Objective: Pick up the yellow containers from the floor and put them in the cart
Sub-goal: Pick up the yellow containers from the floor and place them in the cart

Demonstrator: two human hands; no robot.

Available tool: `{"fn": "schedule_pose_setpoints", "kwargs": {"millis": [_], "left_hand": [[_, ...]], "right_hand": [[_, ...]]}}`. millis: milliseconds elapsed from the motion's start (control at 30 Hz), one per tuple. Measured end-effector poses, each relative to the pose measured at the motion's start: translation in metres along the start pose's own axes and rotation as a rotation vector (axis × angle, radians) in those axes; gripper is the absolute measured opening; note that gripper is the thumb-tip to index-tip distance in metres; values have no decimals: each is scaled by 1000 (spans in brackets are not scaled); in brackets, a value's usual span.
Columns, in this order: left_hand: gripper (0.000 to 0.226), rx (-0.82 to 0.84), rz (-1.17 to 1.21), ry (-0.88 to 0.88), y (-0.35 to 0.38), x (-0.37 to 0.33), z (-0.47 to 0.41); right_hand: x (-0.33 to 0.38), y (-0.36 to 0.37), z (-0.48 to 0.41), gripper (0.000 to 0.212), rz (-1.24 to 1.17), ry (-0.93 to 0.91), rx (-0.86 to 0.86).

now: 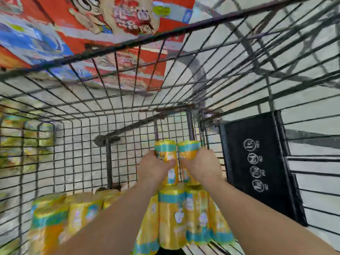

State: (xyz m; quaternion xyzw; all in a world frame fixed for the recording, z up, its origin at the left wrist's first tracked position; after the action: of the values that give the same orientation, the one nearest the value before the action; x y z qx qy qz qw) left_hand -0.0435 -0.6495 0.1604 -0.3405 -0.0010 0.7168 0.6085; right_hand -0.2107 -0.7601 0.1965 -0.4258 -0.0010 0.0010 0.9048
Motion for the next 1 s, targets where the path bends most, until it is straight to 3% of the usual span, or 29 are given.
{"fn": "schedule_pose_setpoints", "kwargs": {"millis": [300, 467, 567, 767, 900, 1000], "left_hand": [[44, 151, 22, 7, 27, -1, 4], [51, 144, 97, 85, -21, -28, 34], [63, 84, 132, 254, -90, -68, 64], [44, -174, 297, 665, -306, -122, 151], [43, -342, 408, 754, -452, -85, 185], [38, -480, 447, 727, -566, -3, 186]], "right_hand": [[-15, 3, -3, 36, 23, 26, -11], [12, -36, 28, 40, -14, -36, -104], [66, -88, 70, 45, -111, -234, -269], [235, -184, 216, 39, -342, -790, -541], [345, -193, 312, 38, -418, -962, -617], [446, -148, 379, 40, -408, -1025, -577]]}}
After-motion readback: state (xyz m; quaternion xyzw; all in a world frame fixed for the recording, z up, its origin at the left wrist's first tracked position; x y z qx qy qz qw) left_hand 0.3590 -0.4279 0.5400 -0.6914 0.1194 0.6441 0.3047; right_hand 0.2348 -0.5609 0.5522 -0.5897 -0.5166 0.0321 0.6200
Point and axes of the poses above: each hand's wrist, its own z-axis away from the middle knuckle, its own y-axis out of the palm, x = y × z, the point moved 10 cm from there along -z, towards the middle knuckle, and after that the axes turned 8 degrees about z, right-handed, at the moved point
